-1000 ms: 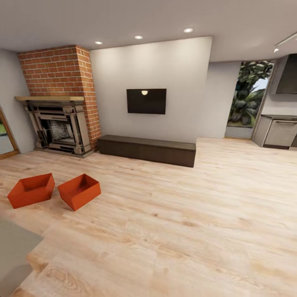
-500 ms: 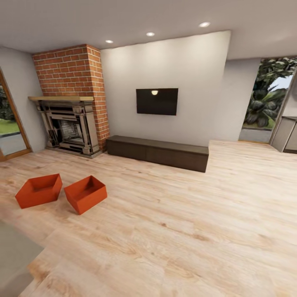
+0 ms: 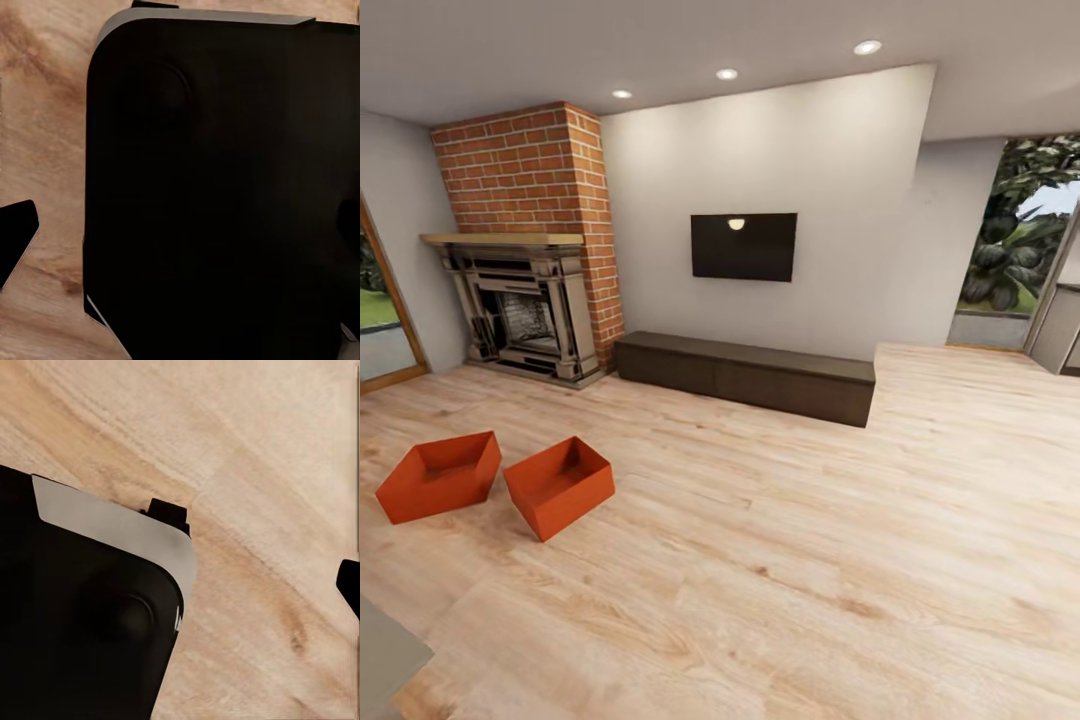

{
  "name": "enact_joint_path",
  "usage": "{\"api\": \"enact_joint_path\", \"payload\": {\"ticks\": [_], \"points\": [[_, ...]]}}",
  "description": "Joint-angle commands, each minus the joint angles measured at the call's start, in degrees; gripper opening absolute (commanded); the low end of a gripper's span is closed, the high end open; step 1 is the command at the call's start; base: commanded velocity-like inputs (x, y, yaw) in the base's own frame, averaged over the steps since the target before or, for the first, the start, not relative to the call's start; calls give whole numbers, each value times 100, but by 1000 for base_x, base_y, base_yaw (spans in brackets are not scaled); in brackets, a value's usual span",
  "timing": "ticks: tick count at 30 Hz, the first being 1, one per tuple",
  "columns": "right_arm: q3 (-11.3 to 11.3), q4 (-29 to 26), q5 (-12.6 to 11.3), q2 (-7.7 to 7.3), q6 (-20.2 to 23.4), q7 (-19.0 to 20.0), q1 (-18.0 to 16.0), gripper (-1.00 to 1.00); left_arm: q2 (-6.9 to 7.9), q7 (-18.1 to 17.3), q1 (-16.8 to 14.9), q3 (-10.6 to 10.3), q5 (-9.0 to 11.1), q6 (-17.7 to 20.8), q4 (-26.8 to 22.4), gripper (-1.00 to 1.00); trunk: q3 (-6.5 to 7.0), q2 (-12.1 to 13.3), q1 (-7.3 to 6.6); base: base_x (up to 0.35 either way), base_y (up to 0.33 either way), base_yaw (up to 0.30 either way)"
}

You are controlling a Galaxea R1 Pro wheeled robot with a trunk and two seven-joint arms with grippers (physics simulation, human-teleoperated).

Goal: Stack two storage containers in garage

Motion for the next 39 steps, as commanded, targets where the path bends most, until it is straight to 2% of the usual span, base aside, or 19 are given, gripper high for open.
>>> {"api": "enact_joint_path", "payload": {"ticks": [1, 20, 39], "points": [[44, 18, -59, 4, -29, 26, -7, 100, -4, 8, -2, 1, 59, 0, -2, 100, -6, -2, 3, 333, 0, 0], [47, 18, -80, 32, 12, 27, -7, 100, 14, 7, -2, -9, 61, 56, -7, 100, -6, -2, 3, 333, 0, 7], [12, 18, -115, 25, -32, 25, -7, 100, 6, 3, -2, -7, 59, 51, -5, 100, -6, -2, 3, 333, 0, 274]]}}
